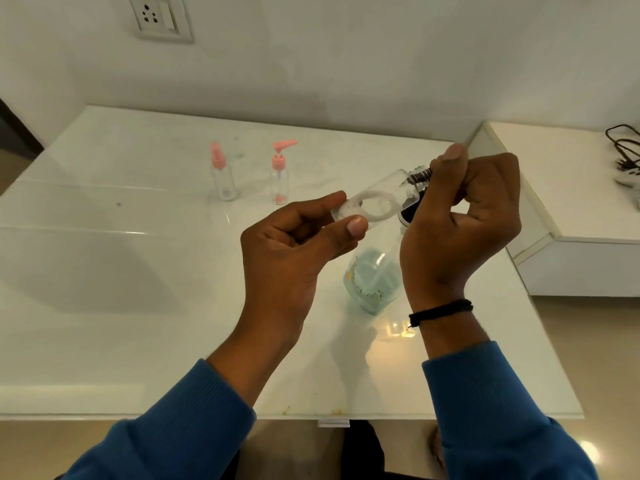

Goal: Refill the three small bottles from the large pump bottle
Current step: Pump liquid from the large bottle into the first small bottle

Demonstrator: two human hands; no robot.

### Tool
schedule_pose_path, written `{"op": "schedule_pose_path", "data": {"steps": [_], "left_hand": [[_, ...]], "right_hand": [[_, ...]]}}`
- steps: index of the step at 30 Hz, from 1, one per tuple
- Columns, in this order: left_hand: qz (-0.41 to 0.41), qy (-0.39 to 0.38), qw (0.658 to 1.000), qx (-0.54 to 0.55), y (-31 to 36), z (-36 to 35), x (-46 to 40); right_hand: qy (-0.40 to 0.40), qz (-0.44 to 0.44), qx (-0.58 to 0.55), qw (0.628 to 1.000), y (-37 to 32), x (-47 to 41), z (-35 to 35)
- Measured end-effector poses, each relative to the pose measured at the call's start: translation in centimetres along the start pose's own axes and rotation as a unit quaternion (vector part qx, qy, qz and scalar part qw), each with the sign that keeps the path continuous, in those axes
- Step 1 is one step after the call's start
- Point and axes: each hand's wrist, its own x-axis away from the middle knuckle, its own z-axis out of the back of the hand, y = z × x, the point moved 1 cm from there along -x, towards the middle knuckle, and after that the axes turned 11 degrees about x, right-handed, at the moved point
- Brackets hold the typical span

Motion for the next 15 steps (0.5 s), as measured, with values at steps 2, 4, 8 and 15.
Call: {"op": "schedule_pose_path", "data": {"steps": [2, 4, 8, 15], "left_hand": [[0.003, 0.0, 1.0, 0.003, -0.01, -0.03, 0.08], [0.004, -0.001, 1.0, 0.001, -0.01, -0.05, 0.04], [-0.001, -0.004, 1.0, -0.004, 0.05, -0.1, -0.06], [0.005, 0.004, 1.0, 0.006, 0.21, -0.03, 0.02]], "right_hand": [[-0.003, 0.002, -0.001, 1.0, -0.01, -0.08, 0.03], [-0.005, 0.012, 0.011, 1.0, -0.09, -0.43, -0.04], [-0.001, 0.013, 0.015, 1.0, -0.04, -0.45, -0.02], [0.0, 0.016, 0.017, 1.0, -0.18, -0.64, -0.09]]}}
